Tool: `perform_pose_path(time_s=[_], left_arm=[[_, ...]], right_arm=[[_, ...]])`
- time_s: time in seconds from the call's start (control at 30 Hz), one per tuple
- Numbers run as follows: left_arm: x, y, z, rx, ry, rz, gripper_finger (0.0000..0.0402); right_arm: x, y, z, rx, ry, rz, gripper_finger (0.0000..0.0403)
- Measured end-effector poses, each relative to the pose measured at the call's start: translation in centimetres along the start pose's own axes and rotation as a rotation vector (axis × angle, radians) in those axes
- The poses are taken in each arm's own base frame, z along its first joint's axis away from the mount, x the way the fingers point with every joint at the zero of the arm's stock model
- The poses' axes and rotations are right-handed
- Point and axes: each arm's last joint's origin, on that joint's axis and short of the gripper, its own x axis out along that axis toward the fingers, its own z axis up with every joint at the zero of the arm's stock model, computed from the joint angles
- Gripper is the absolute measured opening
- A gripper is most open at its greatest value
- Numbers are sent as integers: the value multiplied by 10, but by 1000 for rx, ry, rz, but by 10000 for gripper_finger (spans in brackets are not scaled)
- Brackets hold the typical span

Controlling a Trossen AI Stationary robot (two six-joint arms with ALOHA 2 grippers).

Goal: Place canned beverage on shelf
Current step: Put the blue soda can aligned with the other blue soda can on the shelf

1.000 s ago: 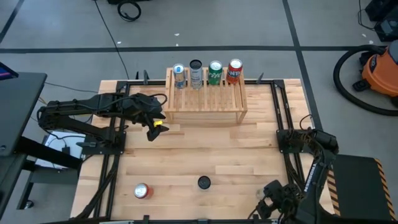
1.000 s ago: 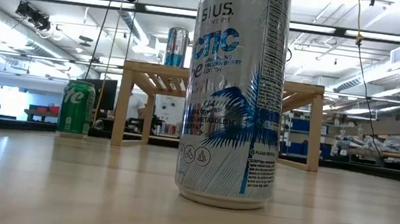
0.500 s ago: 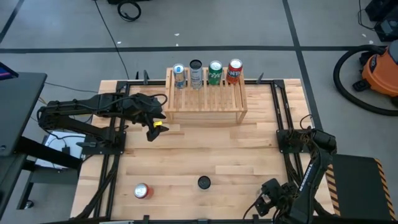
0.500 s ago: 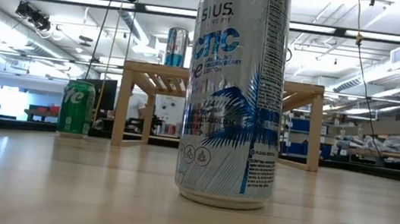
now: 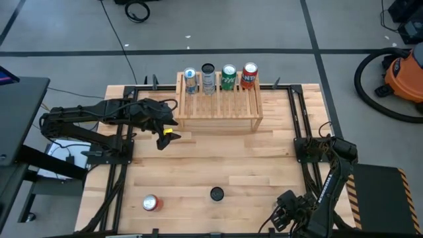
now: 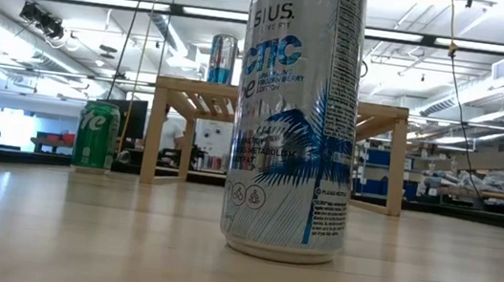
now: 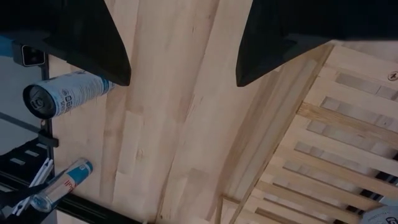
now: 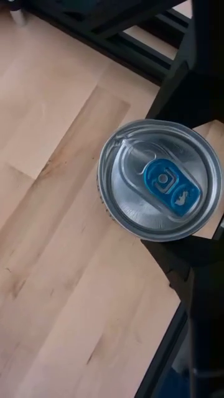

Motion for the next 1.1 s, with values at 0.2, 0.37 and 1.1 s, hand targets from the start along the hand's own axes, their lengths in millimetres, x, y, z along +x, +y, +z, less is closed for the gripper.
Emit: perform_pose_path(time_s=[0.2,0.37,1.1], left_arm=[[0,0,0,0,0,0,299],[0,0,0,1,1,0,299],[0,-3,2,119,-5,-77,299]], right_arm=[[-2,2,3,-48,30,-2,242],[-21,10,21,-154,35,65,242],[-82,17,234,-755,-210,388,242]])
